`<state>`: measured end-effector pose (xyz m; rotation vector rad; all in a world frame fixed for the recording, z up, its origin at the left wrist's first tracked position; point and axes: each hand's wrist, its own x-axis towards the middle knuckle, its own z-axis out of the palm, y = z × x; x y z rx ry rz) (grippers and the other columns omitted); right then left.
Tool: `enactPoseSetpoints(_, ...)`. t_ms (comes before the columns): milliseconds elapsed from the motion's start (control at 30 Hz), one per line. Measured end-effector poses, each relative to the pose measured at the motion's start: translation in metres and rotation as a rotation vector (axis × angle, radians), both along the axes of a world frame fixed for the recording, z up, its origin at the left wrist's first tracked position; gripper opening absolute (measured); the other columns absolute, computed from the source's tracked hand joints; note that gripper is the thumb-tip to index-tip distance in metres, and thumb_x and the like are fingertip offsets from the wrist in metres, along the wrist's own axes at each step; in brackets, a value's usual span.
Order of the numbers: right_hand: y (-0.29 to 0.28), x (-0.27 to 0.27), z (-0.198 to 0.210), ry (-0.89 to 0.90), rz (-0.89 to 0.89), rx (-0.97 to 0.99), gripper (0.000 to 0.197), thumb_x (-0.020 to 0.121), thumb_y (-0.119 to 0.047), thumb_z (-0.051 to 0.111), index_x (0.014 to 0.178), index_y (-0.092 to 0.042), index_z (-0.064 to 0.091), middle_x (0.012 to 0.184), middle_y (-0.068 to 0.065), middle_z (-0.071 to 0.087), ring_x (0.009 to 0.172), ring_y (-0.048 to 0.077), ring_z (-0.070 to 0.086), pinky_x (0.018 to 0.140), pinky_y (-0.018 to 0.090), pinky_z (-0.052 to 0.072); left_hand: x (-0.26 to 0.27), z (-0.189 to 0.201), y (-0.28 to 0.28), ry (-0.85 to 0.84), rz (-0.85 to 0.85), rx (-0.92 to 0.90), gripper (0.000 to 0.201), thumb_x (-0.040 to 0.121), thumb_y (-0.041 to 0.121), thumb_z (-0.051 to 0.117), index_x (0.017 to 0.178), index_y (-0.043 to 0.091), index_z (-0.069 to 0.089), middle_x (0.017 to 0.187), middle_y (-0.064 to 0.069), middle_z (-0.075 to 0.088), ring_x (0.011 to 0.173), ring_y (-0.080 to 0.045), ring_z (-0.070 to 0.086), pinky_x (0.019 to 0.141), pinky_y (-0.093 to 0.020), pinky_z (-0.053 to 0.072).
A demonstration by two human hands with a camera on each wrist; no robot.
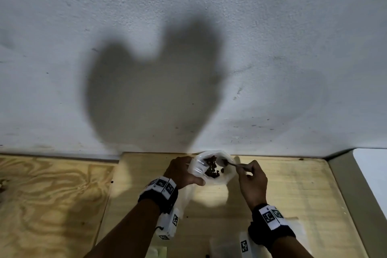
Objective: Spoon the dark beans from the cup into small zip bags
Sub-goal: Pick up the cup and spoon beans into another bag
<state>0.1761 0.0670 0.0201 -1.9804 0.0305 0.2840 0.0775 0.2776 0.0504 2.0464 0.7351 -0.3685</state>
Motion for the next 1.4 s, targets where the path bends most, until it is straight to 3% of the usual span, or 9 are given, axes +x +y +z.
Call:
enactPoseSetpoints(133, 0.009, -0.005, -0.010, 0.034, -0.005, 0.048, 0.049, 0.084, -0.003, 0.068, 0.058, -0.030, 0.038, 0.064, -0.002, 0.051, 0.067, 0.016, 0.048, 0.066, 0.032, 0.039, -0.001, 0.000, -0.002, -0.010, -0.064, 0.076, 0.059, 0.052, 0.036, 0.091, 0.105, 0.027, 0.068, 0.098, 0.016, 0.065, 0.088, -0.006, 0.060, 0.069, -0.012, 0.042)
enactPoseSetpoints(267, 0.011, -0.013, -0.009, -0.020, -0.062, 0.038, 0.031, 0.086, -0.007, 0.071, 0.068, -0.013, 0.048, 0.073, 0.003, 0.065, 0.064, 0.002, 0.052, 0.061, 0.019, 0.041, -0.005, -0.001, -0.001, -0.038, -0.066, 0.116, 0.070, 0.052, 0.034, 0.092, 0.116, 0.023, 0.065, 0.110, 0.008, 0.068, 0.096, -0.010, 0.062, 0.080, -0.020, 0.048)
enactPoseSetpoints(400, 0.013, -0.017, -0.011, -0.004, -0.038, 0.033, 0.029, 0.084, -0.007, 0.073, 0.068, -0.011, 0.050, 0.073, 0.001, 0.065, 0.068, -0.004, 0.056, 0.059, 0.011, 0.040, -0.005, -0.001, 0.000, -0.037, -0.063, 0.094, 0.069, 0.053, 0.035, 0.091, 0.116, 0.025, 0.066, 0.109, 0.011, 0.068, 0.098, -0.009, 0.063, 0.081, -0.019, 0.048)
enactPoseSetpoints(633, 0.037, -0.031, -0.028, 0.215, -0.049, 0.066, 0.026, 0.076, -0.013, 0.080, 0.068, -0.012, 0.055, 0.067, -0.003, 0.062, 0.071, 0.019, 0.058, 0.067, 0.032, 0.044, 0.001, -0.005, -0.001, -0.022, -0.010, 0.001, 0.063, 0.040, 0.045, 0.087, 0.099, 0.031, 0.071, 0.092, 0.016, 0.071, 0.085, -0.003, 0.066, 0.077, -0.026, 0.057)
enactPoseSetpoints(800, 0.046, -0.028, -0.028, 0.317, -0.156, 0.160, 0.019, 0.073, -0.010, 0.078, 0.069, -0.007, 0.059, 0.069, 0.003, 0.063, 0.070, 0.023, 0.058, 0.067, 0.037, 0.046, 0.002, -0.003, 0.004, 0.005, 0.098, -0.071, 0.048, 0.039, 0.039, 0.090, 0.081, 0.026, 0.070, 0.085, 0.012, 0.071, 0.081, -0.007, 0.067, 0.069, -0.026, 0.054)
enactPoseSetpoints(900, 0.036, -0.019, -0.023, 0.321, -0.197, 0.183, 0.019, 0.072, -0.009, 0.078, 0.068, -0.007, 0.059, 0.068, 0.006, 0.060, 0.066, 0.024, 0.055, 0.062, 0.035, 0.043, 0.002, -0.005, 0.010, 0.014, 0.148, -0.108, 0.053, 0.032, 0.043, 0.089, 0.078, 0.023, 0.073, 0.084, 0.009, 0.074, 0.082, -0.008, 0.069, 0.077, -0.034, 0.059)
enactPoseSetpoints(1167, 0.000, 0.002, -0.002, 0.318, -0.214, 0.226, 0.012, 0.077, -0.002, 0.074, 0.080, 0.006, 0.065, 0.062, 0.009, 0.053, 0.042, 0.014, 0.036, 0.044, 0.025, 0.028, 0.005, -0.009, 0.021, 0.055, 0.130, -0.090, 0.078, 0.023, 0.046, 0.086, 0.095, 0.021, 0.070, 0.098, 0.005, 0.071, 0.093, -0.014, 0.067, 0.080, -0.034, 0.058)
enactPoseSetpoints(1300, -0.010, 0.011, 0.014, 0.289, -0.210, 0.254, 0.016, 0.077, -0.002, 0.074, 0.080, 0.008, 0.062, 0.066, 0.012, 0.051, 0.046, 0.018, 0.035, 0.045, 0.025, 0.027, 0.007, -0.003, 0.023, 0.093, 0.051, -0.045, 0.066, 0.042, 0.032, 0.093, 0.102, 0.017, 0.067, 0.100, 0.006, 0.066, 0.093, -0.015, 0.062, 0.067, -0.023, 0.046)
enactPoseSetpoints(1400, -0.012, 0.015, 0.028, 0.264, -0.176, 0.304, 0.016, 0.079, -0.001, 0.071, 0.083, 0.010, 0.061, 0.064, 0.011, 0.046, 0.044, 0.017, 0.031, 0.042, 0.025, 0.024, 0.008, -0.004, 0.023, 0.098, 0.019, -0.009, 0.068, 0.050, 0.028, 0.093, 0.110, 0.015, 0.065, 0.106, 0.002, 0.065, 0.096, -0.016, 0.060, 0.068, -0.023, 0.044)
